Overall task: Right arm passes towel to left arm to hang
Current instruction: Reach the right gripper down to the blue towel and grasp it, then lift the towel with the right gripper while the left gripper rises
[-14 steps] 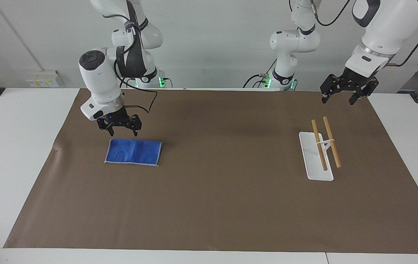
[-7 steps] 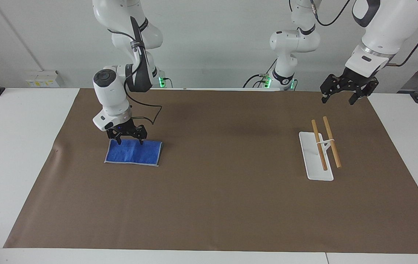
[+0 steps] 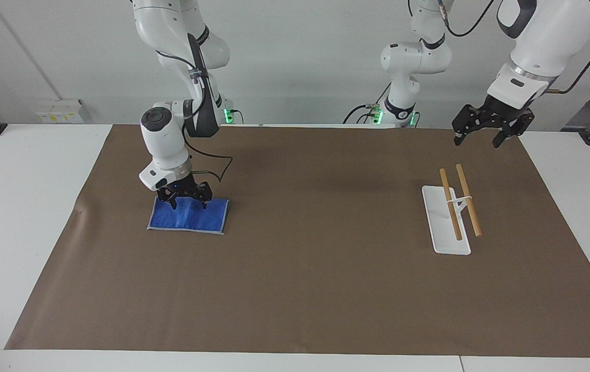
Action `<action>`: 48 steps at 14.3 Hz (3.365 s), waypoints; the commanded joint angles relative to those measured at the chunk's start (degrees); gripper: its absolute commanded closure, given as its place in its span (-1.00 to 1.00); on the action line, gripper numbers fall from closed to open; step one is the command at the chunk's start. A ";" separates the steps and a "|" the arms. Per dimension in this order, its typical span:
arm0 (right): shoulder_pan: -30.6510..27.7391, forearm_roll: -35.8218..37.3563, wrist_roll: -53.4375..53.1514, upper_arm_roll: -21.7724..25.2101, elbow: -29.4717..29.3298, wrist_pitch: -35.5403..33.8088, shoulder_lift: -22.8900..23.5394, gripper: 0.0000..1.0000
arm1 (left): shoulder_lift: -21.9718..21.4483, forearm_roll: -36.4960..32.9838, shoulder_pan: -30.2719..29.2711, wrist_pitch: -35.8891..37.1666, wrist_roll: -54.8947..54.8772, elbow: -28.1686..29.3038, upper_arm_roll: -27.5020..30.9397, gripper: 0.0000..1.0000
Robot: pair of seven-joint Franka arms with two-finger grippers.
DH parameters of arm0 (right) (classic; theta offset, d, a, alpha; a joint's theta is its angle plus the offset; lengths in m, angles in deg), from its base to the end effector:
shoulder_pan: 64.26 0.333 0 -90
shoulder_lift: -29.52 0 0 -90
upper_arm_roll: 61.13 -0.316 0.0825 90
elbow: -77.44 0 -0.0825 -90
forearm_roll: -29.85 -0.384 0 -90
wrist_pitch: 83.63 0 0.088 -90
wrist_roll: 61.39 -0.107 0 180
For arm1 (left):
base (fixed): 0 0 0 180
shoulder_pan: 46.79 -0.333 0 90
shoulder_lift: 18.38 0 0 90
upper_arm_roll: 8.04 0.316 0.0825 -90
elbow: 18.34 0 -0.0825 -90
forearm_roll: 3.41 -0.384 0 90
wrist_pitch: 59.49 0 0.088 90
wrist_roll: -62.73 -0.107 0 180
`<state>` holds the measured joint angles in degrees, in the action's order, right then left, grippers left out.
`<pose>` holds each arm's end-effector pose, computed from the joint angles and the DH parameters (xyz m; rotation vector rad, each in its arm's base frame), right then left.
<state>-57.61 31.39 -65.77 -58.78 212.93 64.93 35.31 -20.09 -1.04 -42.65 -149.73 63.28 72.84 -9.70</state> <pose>0.5179 0.0394 0.2961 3.1251 0.0330 0.2006 0.5424 -0.0598 0.6316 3.0971 -0.1421 0.0173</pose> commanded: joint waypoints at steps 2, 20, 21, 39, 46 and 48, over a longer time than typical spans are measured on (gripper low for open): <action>-0.58 -0.05 1.04 -0.15 2.15 3.58 0.28 -1.00 | -1.19 0.62 0.16 0.42 -0.11 1.11 0.43 -1.00; 0.64 -1.46 -6.68 -0.23 -3.89 -6.56 -0.50 1.00 | -1.19 0.62 0.16 0.42 -0.11 1.11 0.43 -1.00; 0.82 -1.46 -6.69 -0.23 -6.18 -11.22 -1.64 1.00 | -1.19 0.62 0.16 0.42 -0.11 1.11 0.43 -1.00; 2.93 -32.35 -2.64 -12.27 -22.64 -30.17 -13.60 1.00 | -1.10 0.88 1.31 -0.72 6.62 1.11 -0.09 -1.00; 5.65 -54.16 -2.12 -12.62 -18.78 -27.64 -16.15 1.00 | -3.29 12.03 4.90 -10.64 31.31 7.60 -1.24 -1.00; 7.32 -59.09 -1.68 -12.63 -17.63 -24.29 -16.15 1.00 | -4.87 15.28 6.66 -11.44 38.87 10.58 -1.24 -1.00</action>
<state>-51.20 -22.95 -69.03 -71.29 192.38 37.47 20.88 -21.07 11.59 -37.67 -158.48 95.40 77.87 -11.44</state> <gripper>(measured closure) 0.960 0.000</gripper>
